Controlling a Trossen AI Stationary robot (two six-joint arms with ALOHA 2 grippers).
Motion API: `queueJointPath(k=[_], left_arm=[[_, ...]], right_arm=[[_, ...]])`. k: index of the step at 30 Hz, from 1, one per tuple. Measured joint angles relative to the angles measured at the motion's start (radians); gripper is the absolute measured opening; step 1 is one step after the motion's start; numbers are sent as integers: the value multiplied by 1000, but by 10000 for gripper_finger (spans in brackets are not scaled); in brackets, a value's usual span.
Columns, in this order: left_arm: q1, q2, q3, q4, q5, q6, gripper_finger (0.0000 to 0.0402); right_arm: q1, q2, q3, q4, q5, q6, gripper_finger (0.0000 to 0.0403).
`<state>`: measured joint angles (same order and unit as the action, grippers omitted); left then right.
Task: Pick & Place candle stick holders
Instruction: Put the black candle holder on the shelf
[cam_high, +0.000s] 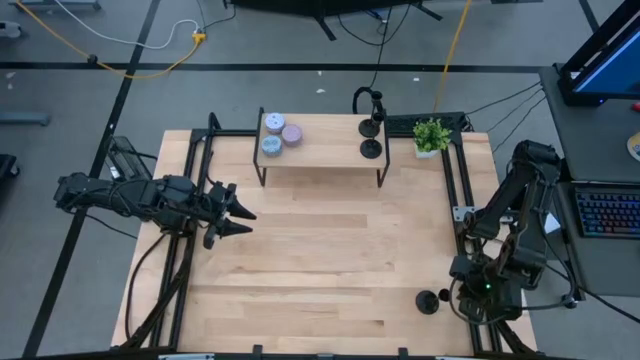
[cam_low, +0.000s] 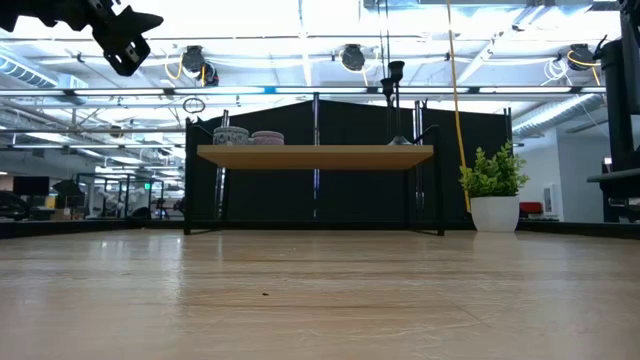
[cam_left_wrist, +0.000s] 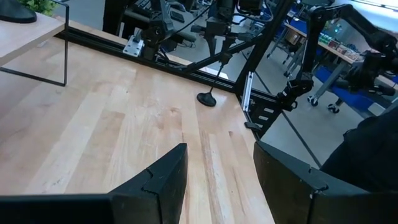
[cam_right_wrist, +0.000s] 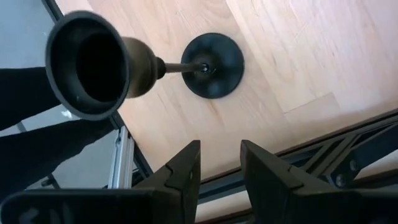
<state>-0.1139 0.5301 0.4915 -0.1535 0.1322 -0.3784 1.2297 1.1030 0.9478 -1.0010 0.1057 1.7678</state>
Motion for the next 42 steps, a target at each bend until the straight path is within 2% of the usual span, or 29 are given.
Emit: queueJointPath(k=[6, 15, 17, 23, 31, 38, 42], left_arm=[[0, 0, 0, 0, 0, -2, 189], [0, 0, 0, 0, 0, -1, 189], [0, 0, 0, 0, 0, 2, 189], [0, 0, 0, 0, 1, 2, 189], [0, 0, 0, -10, 2, 7, 189], [0, 0, 0, -17, 2, 11, 189], [0, 0, 0, -17, 2, 15, 189]], right_arm=[[0, 0, 0, 1, -1, -91, 105], [0, 0, 0, 11, 3, -123, 105], [0, 0, 0, 13, 33, -128, 105], [40, 0, 0, 12, 228, -114, 105], [96, 10, 0, 0, 235, -47, 105], [156, 85, 0, 26, 237, 25, 105], [177, 112, 0, 35, 291, 57, 105]])
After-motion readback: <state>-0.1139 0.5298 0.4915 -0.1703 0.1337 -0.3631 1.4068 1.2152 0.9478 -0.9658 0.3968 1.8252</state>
